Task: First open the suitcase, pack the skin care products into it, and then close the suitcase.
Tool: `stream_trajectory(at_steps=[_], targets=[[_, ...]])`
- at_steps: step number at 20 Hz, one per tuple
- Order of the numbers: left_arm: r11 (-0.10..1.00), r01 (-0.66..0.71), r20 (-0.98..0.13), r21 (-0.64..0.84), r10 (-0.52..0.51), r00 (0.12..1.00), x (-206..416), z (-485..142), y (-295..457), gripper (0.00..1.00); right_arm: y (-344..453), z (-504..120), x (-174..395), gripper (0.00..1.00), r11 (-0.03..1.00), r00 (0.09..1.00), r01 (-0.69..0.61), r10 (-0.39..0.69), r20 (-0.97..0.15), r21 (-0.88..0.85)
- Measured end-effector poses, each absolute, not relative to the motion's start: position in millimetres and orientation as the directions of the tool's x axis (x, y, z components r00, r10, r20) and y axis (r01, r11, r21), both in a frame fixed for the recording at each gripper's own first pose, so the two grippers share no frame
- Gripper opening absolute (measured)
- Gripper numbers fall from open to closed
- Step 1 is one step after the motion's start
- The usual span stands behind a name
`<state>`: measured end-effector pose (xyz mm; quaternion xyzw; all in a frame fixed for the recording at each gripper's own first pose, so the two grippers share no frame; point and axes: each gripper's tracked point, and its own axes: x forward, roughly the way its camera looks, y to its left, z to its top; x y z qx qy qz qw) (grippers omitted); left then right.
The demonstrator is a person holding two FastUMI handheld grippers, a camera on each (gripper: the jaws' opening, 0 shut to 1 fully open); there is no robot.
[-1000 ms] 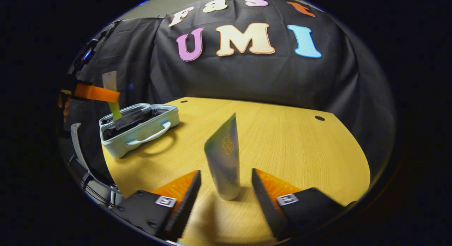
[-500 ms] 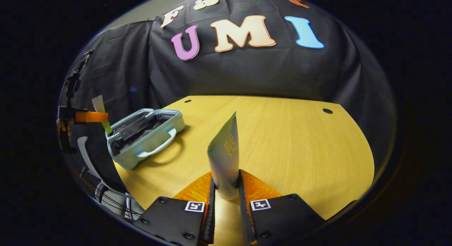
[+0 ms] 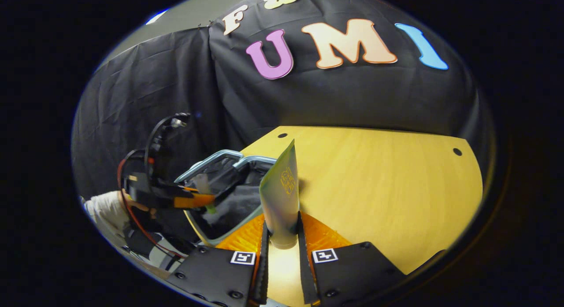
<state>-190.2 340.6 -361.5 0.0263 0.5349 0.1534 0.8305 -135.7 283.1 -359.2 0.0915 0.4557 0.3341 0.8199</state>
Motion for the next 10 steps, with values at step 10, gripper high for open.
stream_trajectory(at_steps=[10], targets=[[0.981,-0.192,-0.897,0.033,0.114,0.427,-183.7,-386.4,346.1,0.19,403.3,-382.8,-174.1,0.29,0.680,0.121,-0.461,0.684,-0.719,0.570]])
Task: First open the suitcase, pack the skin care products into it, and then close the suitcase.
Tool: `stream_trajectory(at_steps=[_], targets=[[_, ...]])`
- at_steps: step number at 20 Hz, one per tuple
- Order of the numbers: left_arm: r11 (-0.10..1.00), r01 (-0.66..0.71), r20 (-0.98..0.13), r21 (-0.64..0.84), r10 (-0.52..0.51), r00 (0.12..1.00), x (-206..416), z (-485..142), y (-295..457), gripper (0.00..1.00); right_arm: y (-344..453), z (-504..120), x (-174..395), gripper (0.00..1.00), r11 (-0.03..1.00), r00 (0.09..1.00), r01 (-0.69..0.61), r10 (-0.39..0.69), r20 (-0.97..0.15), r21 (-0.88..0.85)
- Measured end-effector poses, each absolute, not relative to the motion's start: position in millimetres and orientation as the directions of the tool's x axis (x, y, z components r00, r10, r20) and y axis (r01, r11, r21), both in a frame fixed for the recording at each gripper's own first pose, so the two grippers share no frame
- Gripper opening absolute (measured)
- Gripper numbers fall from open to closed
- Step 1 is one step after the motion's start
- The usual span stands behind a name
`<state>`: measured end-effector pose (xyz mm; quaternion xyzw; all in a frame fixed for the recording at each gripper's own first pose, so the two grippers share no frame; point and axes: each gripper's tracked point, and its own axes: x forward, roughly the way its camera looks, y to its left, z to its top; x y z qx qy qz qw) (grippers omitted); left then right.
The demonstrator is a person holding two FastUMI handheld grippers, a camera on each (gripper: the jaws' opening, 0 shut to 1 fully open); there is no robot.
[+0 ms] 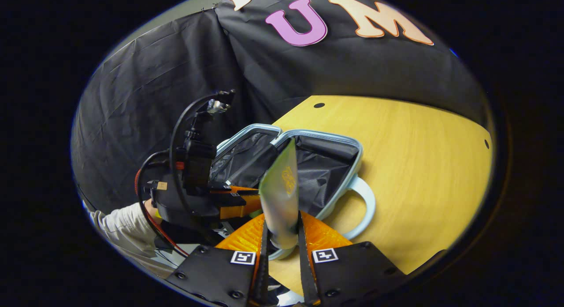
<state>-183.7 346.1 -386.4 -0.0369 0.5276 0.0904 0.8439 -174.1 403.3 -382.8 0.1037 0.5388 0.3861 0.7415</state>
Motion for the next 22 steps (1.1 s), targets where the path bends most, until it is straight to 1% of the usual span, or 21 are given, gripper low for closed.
stream_trajectory(at_steps=[1,2,3,4,5,6,7,9,10,11,14,15,16,17,19,20,21,22], targets=[[0.982,-0.191,-0.890,-0.014,0.075,0.450,-180.9,-382.4,341.8,0.26,410.0,-389.2,-178.0,0.29,0.690,0.104,-0.445,0.674,-0.732,0.572],[0.981,-0.189,-0.879,-0.048,0.049,0.474,-178.9,-375.8,339.5,0.35,414.8,-401.4,-181.1,0.32,0.701,0.091,-0.434,0.659,-0.747,0.565],[0.980,-0.184,-0.867,-0.074,0.028,0.497,-176.1,-368.5,340.1,0.50,419.0,-410.5,-186.0,0.28,0.711,0.071,-0.419,0.645,-0.761,0.565],[0.981,-0.174,-0.850,-0.088,0.017,0.526,-171.6,-358.9,343.0,0.67,424.6,-416.1,-191.6,0.29,0.718,0.047,-0.400,0.637,-0.769,0.570],[0.982,-0.164,-0.834,-0.089,0.017,0.552,-168.2,-348.2,348.0,0.73,428.5,-421.9,-198.8,0.32,0.725,0.023,-0.378,0.629,-0.777,0.576],[0.984,-0.154,-0.819,-0.088,0.017,0.573,-163.9,-339.0,354.5,0.75,433.6,-426.8,-205.6,0.33,0.732,-0.003,-0.365,0.618,-0.786,0.576],[0.986,-0.143,-0.806,-0.085,0.016,0.591,-161.8,-329.9,362.1,0.87,439.2,-433.3,-211.7,0.33,0.741,-0.015,-0.358,0.604,-0.797,0.568],[0.988,-0.135,-0.790,-0.069,0.029,0.612,-157.4,-314.3,385.2,0.87,445.7,-445.8,-217.4,0.32,0.761,-0.018,-0.362,0.572,-0.820,0.539],[0.988,-0.142,-0.784,-0.053,0.047,0.619,-156.9,-308.8,401.4,0.87,447.7,-447.9,-216.7,0.28,0.768,-0.003,-0.372,0.561,-0.828,0.521],[0.987,-0.154,-0.778,-0.036,0.069,0.624,-157.5,-303.4,418.8,0.87,449.4,-445.1,-214.6,0.32,0.771,0.019,-0.374,0.562,-0.827,0.516],[0.980,-0.198,-0.760,0.027,0.149,0.632,-166.5,-285.6,478.6,0.88,452.1,-447.4,-204.6,0.37,0.796,0.087,-0.393,0.530,-0.843,0.460],[0.973,-0.227,-0.755,0.051,0.186,0.629,-170.7,-281.3,499.8,0.89,453.5,-446.6,-204.3,0.44,0.790,0.097,-0.408,0.537,-0.838,0.458],[0.965,-0.255,-0.748,0.066,0.216,0.627,-174.1,-277.0,523.6,0.89,455.7,-442.9,-203.4,0.41,0.783,0.099,-0.416,0.544,-0.833,0.462],[0.955,-0.287,-0.742,0.075,0.246,0.624,-176.4,-272.8,545.0,0.90,458.5,-438.6,-203.6,0.59,0.779,0.111,-0.424,0.551,-0.827,0.462],[0.938,-0.338,-0.733,0.081,0.286,0.618,-187.5,-262.2,580.4,0.91,458.4,-429.5,-193.9,0.95,0.783,0.165,-0.434,0.556,-0.815,0.446],[0.926,-0.364,-0.729,0.100,0.317,0.606,-192.9,-258.6,600.6,0.91,459.9,-419.5,-187.6,1.00,0.780,0.195,-0.437,0.569,-0.799,0.448],[0.915,-0.385,-0.727,0.120,0.345,0.593,-195.3,-258.1,620.7,0.91,459.2,-406.8,-180.4,1.00,0.776,0.225,-0.445,0.580,-0.783,0.447],[0.904,-0.405,-0.728,0.139,0.370,0.577,-196.4,-256.8,640.0,0.91,456.8,-395.9,-169.5,0.98,0.780,0.262,-0.451,0.580,-0.772,0.433]])
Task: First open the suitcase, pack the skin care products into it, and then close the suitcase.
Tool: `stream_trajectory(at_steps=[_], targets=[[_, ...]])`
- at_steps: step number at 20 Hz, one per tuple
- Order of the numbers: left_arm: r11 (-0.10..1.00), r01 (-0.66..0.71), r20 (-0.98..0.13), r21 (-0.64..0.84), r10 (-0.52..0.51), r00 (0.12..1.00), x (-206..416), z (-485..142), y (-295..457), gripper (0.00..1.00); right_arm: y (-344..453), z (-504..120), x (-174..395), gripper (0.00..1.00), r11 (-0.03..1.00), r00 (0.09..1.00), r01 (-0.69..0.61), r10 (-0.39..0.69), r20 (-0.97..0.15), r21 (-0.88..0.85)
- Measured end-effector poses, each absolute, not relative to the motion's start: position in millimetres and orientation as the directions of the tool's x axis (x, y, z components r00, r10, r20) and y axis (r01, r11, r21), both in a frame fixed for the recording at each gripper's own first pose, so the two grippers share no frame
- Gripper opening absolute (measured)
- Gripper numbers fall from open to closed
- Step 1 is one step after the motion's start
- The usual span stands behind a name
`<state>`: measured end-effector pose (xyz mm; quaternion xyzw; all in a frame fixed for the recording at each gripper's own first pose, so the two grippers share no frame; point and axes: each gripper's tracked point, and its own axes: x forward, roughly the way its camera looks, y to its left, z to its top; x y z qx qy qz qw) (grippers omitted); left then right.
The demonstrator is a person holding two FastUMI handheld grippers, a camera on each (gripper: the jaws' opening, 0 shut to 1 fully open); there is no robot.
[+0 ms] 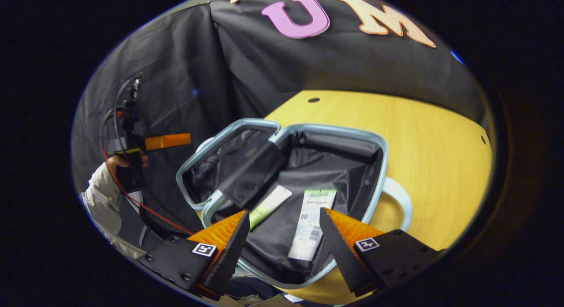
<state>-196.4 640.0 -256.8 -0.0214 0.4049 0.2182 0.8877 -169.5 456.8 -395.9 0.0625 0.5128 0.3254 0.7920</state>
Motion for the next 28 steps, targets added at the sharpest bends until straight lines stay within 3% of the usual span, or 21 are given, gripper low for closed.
stream_trajectory(at_steps=[7,14,18,19,21,24,28], targets=[[0.847,-0.512,-0.805,0.145,0.402,0.436,-205.7,-295.8,730.1,0.90,417.3,-331.9,-109.3,0.98,0.852,0.480,-0.388,0.513,-0.711,0.352],[0.861,-0.499,-0.915,0.094,0.272,0.297,-206.4,-345.7,751.4,0.78,335.2,-317.6,-94.0,0.98,0.946,0.602,-0.273,0.311,-0.735,0.177],[0.839,-0.539,-0.924,0.074,0.261,0.280,-200.8,-372.9,740.6,0.43,312.8,-307.4,-92.3,0.98,0.963,0.633,-0.197,0.269,-0.726,0.185],[0.829,-0.555,-0.926,0.070,0.260,0.272,-200.6,-371.4,740.2,0.21,308.5,-306.0,-91.1,0.98,0.965,0.644,-0.187,0.261,-0.719,0.182],[0.807,-0.588,-0.930,0.053,0.255,0.266,-199.8,-366.6,737.4,0.10,302.3,-306.6,-88.1,0.98,0.970,0.662,-0.171,0.245,-0.708,0.176],[0.827,-0.558,-0.913,0.065,0.275,0.301,-190.9,-342.1,730.3,0.01,307.8,-313.0,-86.5,0.98,0.964,0.661,-0.182,0.267,-0.702,0.195],[0.854,-0.514,-0.872,0.076,0.307,0.382,-172.9,-299.1,720.1,0.00,328.9,-308.9,-77.8,0.98,0.936,0.649,-0.244,0.353,-0.674,0.255]])
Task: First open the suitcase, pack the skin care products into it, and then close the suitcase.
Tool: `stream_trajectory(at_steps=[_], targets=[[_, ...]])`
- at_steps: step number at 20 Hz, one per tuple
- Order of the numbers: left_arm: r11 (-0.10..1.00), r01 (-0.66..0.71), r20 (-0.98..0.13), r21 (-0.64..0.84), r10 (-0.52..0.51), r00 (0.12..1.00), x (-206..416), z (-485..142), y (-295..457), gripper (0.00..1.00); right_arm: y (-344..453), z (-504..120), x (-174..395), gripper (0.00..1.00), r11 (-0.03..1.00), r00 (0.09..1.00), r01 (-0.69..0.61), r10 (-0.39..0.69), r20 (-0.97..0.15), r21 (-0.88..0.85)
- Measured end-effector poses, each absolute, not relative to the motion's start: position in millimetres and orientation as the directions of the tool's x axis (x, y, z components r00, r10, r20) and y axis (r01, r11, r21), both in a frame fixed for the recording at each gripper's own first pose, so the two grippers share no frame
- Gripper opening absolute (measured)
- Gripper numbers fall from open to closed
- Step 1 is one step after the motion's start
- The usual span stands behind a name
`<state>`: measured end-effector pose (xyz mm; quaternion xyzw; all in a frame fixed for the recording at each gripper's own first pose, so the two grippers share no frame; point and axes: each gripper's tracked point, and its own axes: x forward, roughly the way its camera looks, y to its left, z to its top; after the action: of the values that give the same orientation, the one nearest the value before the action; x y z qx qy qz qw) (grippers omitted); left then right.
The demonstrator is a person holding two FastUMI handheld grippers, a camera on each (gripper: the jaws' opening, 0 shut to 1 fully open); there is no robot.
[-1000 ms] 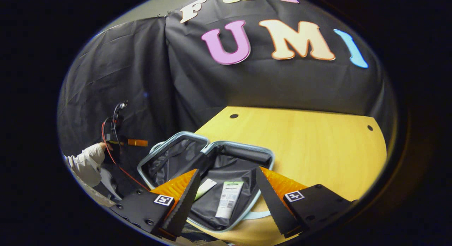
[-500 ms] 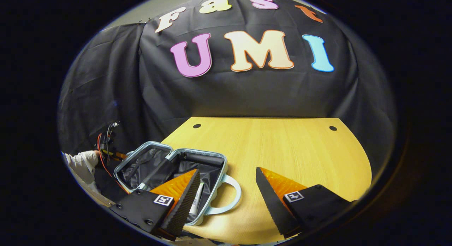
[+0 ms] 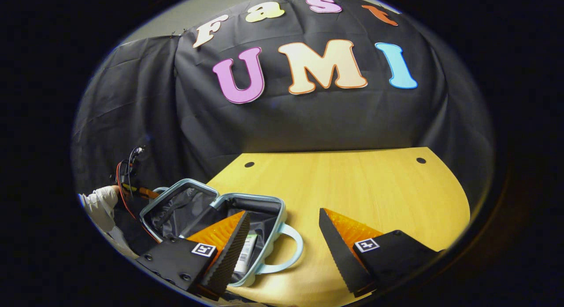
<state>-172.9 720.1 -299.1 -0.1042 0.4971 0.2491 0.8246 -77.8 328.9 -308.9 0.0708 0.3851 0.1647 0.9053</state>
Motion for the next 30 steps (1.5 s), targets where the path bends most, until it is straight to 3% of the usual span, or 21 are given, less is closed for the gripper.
stream_trajectory(at_steps=[6,13,19,28,30], targets=[[0.890,-0.451,-0.781,0.075,0.334,0.529,-158.8,-211.2,680.1,0.00,323.1,-291.7,-63.9,0.98,0.905,0.676,-0.263,0.419,-0.606,0.333],[0.940,-0.333,-0.691,0.070,0.287,0.664,-111.5,-136.9,557.6,0.00,277.4,-270.9,-54.7,0.98,0.877,0.663,-0.312,0.476,-0.578,0.365],[0.954,-0.301,-0.655,0.011,0.234,0.718,-88.0,-128.1,482.2,0.00,227.8,-259.6,-45.3,0.98,0.864,0.636,-0.364,0.504,-0.585,0.347],[0.966,-0.170,-0.658,-0.194,0.000,0.753,-66.7,-161.5,334.7,0.00,169.3,-257.4,-48.3,0.98,0.878,0.663,-0.294,0.472,-0.581,0.377],[0.979,-0.117,-0.676,-0.169,-0.029,0.736,-70.2,-176.9,308.3,0.00,160.5,-255.9,-51.3,0.98,0.882,0.665,-0.293,0.465,-0.584,0.369]])
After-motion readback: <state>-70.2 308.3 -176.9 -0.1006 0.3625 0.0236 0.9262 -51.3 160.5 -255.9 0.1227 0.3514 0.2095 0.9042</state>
